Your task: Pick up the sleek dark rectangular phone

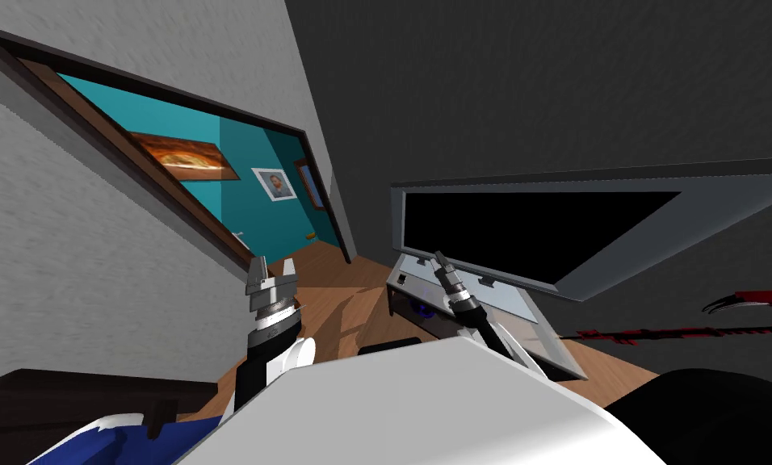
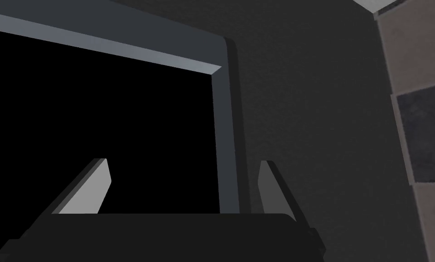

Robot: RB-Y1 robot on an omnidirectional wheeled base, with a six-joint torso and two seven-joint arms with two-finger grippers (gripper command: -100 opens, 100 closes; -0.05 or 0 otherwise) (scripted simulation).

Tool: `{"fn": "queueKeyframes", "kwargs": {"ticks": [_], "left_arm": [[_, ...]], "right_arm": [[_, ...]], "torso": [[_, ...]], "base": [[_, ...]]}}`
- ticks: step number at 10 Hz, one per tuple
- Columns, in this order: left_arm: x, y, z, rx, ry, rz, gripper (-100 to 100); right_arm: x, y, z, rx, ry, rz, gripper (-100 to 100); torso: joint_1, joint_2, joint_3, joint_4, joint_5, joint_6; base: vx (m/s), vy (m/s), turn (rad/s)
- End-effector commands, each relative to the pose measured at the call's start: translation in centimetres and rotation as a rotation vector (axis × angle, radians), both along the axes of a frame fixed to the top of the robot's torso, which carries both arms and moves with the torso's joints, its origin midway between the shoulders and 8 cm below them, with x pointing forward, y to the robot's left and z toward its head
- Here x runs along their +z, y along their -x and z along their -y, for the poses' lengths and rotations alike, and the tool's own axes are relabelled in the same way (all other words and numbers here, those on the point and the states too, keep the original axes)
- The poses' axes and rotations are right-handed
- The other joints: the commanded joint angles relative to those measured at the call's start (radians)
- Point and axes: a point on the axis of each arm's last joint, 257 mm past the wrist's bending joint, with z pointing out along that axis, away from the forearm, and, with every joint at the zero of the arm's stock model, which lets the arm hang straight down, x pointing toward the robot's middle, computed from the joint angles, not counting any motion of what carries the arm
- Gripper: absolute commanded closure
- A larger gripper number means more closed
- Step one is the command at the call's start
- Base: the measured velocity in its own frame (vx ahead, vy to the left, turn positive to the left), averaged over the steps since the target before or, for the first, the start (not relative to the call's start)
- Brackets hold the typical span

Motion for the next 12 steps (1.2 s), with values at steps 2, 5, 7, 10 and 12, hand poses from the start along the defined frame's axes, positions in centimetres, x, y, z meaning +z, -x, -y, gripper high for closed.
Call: {"fn": "queueKeyframes", "kwargs": {"ticks": [2, 5, 7, 10, 12], "left_arm": [[0.0, 0.0, 0.0, 0.0, 0.0, 0.0, 0], [0.0, 0.0, 0.0, 0.0, 0.0, 0.0, 0], [0.0, 0.0, 0.0, 0.0, 0.0, 0.0, 0], [0.0, 0.0, 0.0, 0.0, 0.0, 0.0, 0], [0.0, 0.0, 0.0, 0.0, 0.0, 0.0, 0]], "right_arm": [[-4.1, 0.1, 0.8, 0.006, 0.057, -0.095, -100], [-9.9, 1.1, 2.2, 0.011, 0.135, -0.233, -100], [-15.0, 2.9, 3.8, 0.019, 0.213, -0.358, -100], [-18.9, 4.4, 5.3, 0.014, 0.251, -0.45, -100], [-21.8, 5.9, 6.6, 0.014, 0.289, -0.525, -100]], "torso": [[0.002, 0.0, 0.0, 0.0, 0.001, 0.0], [0.006, -0.001, -0.001, 0.0, 0.001, 0.0], [0.002, -0.002, -0.001, 0.0, 0.001, 0.0], [0.002, -0.001, 0.0, 0.0, 0.001, 0.0], [0.0, -0.001, -0.001, 0.0, 0.0, 0.0]], "base": [[0.007, 0.16, 0.023], [0.033, 0.19, 0.03], [0.049, 0.19, 0.058], [0.026, 0.144, 0.027], [0.05, 0.13, 0.039]]}}
